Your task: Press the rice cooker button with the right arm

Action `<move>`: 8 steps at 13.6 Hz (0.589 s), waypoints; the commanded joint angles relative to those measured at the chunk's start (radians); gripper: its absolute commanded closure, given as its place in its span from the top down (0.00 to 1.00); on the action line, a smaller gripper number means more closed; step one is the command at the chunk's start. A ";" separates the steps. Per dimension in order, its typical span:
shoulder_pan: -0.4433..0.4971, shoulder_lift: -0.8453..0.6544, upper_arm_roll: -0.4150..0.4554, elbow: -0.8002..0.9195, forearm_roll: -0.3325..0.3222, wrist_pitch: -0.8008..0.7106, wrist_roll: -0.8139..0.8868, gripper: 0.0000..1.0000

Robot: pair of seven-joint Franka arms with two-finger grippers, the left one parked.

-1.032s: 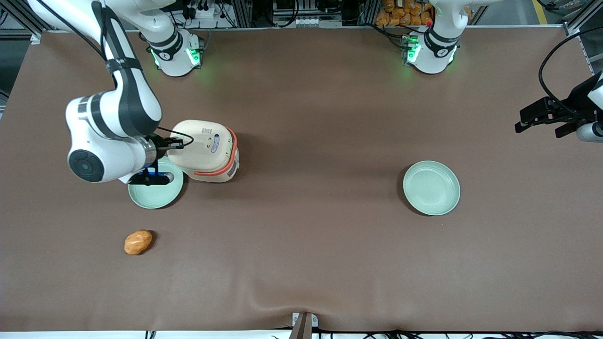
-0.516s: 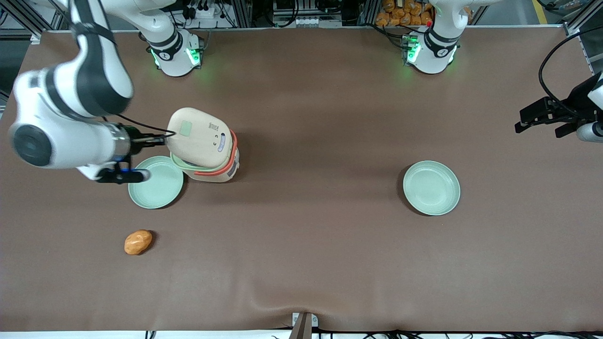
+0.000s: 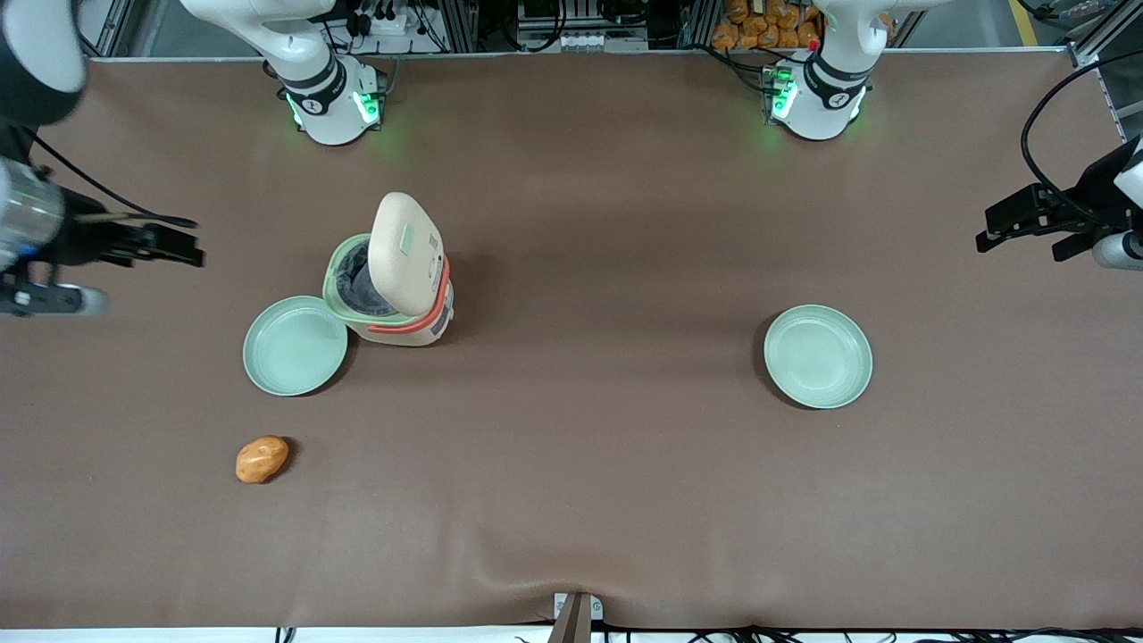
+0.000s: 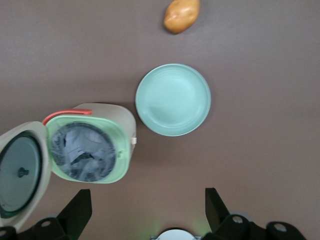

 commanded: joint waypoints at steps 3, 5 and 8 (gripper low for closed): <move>-0.120 -0.035 -0.017 0.018 -0.015 -0.010 -0.150 1.00; -0.133 -0.047 -0.017 0.031 -0.013 -0.042 -0.140 1.00; -0.122 -0.073 0.022 0.042 -0.007 -0.085 -0.035 1.00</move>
